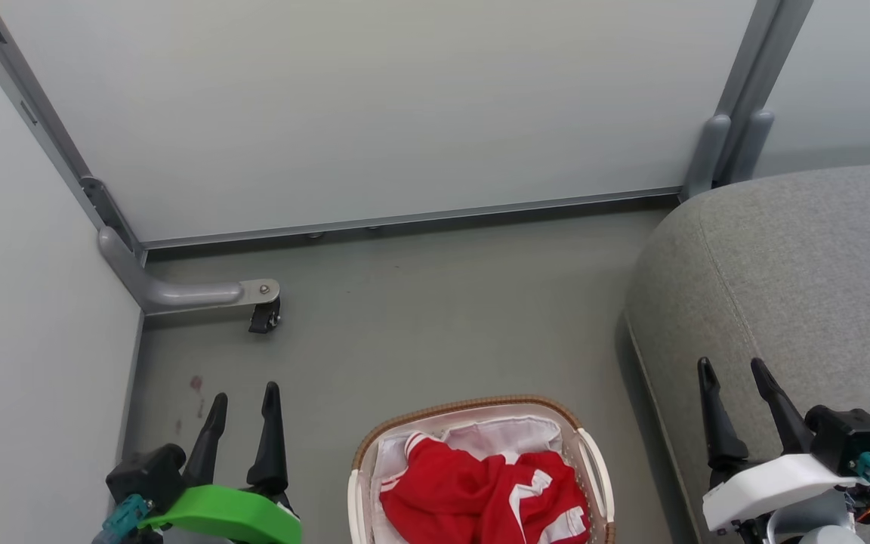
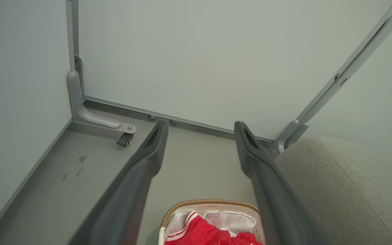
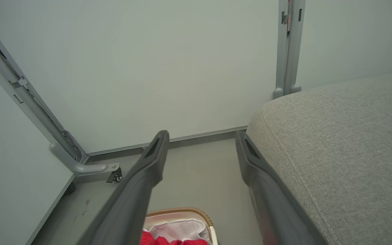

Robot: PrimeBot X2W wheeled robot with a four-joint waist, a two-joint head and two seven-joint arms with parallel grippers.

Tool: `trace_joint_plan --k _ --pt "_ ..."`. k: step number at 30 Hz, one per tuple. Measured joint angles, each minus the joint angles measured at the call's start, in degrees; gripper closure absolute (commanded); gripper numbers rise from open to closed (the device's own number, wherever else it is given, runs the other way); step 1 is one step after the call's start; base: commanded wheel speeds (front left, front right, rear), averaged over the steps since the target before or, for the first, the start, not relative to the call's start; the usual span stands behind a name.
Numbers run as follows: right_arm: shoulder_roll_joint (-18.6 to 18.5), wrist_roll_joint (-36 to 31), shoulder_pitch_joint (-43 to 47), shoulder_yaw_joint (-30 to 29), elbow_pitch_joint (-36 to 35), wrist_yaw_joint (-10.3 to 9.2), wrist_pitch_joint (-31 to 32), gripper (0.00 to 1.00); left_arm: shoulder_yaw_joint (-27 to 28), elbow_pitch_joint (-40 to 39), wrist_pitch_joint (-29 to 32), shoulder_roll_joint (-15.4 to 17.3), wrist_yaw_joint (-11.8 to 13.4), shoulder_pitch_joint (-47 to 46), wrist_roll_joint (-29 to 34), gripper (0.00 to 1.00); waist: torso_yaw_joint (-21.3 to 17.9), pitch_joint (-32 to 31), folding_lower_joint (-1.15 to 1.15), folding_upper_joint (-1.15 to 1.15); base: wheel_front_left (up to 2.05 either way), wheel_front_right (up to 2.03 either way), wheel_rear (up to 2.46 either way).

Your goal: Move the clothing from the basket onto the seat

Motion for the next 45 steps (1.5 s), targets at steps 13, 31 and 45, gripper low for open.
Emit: trace_joint_plan --k 13,31,45 --pt "-0.1 -6.4 0.2 0.2 -0.5 0.0 -1.5 0.0 -1.1 0.6 -1.5 0.1 0.1 0.2 4.5 0.0 0.2 0.3 0.0 0.0 0.0 0.0 0.0" --pt "-0.2 -13.6 0.4 0.5 0.8 0.0 -3.5 0.0 -2.3 2.0 -3.4 0.1 0.1 0.3 10.5 0.0 0.5 0.5 0.0 0.0 0.0 0.0 0.0" --pt "-0.2 -14.9 0.4 0.8 1.5 0.01 -3.8 0.0 -2.5 2.5 -3.9 0.1 0.1 0.4 11.4 0.0 0.4 0.5 0.0 0.0 0.0 0.0 0.0"
